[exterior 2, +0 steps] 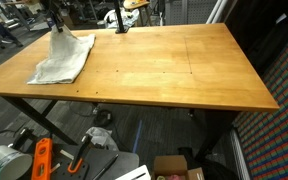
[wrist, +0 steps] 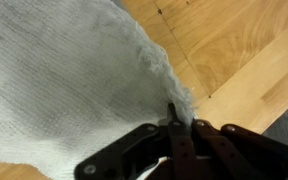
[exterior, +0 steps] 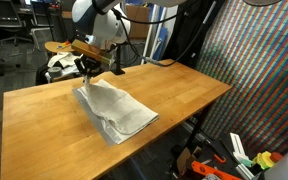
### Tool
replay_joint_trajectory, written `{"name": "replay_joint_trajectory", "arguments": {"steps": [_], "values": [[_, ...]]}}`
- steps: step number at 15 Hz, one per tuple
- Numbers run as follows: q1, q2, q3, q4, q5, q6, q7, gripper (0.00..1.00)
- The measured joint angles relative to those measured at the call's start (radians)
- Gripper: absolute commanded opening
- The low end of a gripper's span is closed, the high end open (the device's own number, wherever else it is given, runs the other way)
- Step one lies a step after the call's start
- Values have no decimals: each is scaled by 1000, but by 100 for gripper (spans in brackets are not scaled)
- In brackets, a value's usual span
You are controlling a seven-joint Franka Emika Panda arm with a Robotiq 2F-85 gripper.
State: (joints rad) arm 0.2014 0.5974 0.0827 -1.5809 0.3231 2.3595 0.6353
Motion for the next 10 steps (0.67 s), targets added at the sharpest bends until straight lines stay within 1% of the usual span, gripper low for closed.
{"name": "replay_joint_trajectory", "arguments": {"steps": [3,6,9,10], "values": [[7,16,0,2,5,84,64,1],[16,29,0,5,5,144,126,1],[17,32,0,7,5,164,158,1],[17,32,-1,7,5,163,160,29]]}}
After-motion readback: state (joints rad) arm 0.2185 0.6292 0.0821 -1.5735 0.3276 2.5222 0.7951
